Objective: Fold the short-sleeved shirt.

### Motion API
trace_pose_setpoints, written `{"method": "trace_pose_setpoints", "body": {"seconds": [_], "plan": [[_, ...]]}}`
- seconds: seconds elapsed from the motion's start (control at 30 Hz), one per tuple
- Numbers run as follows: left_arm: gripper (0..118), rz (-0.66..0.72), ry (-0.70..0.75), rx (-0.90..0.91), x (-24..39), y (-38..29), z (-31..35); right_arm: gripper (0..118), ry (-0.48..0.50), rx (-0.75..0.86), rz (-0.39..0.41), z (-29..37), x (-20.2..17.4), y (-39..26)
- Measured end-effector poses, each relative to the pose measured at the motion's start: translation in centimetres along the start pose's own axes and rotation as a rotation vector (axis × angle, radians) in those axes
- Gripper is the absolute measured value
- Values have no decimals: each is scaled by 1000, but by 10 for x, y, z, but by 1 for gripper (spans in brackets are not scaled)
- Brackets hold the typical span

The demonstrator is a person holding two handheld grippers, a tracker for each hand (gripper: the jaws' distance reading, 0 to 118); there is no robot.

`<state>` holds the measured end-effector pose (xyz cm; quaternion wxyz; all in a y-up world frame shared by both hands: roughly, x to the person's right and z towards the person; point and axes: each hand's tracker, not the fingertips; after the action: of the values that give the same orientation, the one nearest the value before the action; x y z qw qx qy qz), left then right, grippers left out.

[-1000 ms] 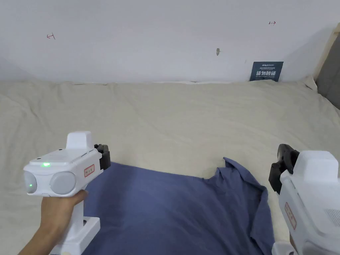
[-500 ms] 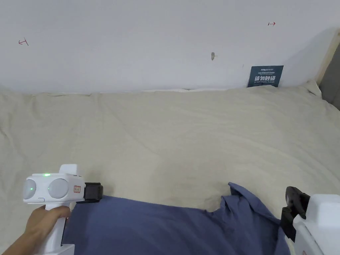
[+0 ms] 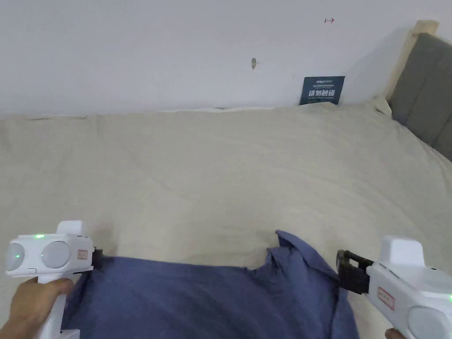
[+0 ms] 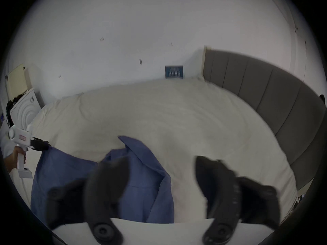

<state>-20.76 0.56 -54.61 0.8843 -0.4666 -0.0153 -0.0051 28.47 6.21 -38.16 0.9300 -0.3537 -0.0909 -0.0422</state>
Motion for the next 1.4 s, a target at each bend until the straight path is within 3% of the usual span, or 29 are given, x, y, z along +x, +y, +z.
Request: {"method": "trace_pose_setpoints", "body": {"seconds": [0.03,0.07,0.27,0.4,0.53,0.73,0.93,1.13,1.4], "plan": [[3,17,-29,21,-1,0,10,96,0,-50,-11,-15,2,2],[3,22,-51,40,-2,0,20,104,-9,-86,-3,-28,2,3],[3,18,-101,99,-7,-2,63,98,-35,-253,43,-97,-5,-4],[3,11,-114,117,-11,-2,81,71,-40,-332,89,-123,-11,-16],[3,34,-110,125,-10,-8,91,7,2,-324,54,-100,-21,-24],[3,85,-112,151,-25,-19,115,7,18,-202,120,-56,-18,-4],[3,153,-111,250,-41,-16,177,6,90,8,129,14,-12,50],[3,176,-71,432,-69,30,254,6,125,232,156,115,-44,134],[3,155,0,671,-80,115,365,6,159,524,164,195,-80,241]]}}
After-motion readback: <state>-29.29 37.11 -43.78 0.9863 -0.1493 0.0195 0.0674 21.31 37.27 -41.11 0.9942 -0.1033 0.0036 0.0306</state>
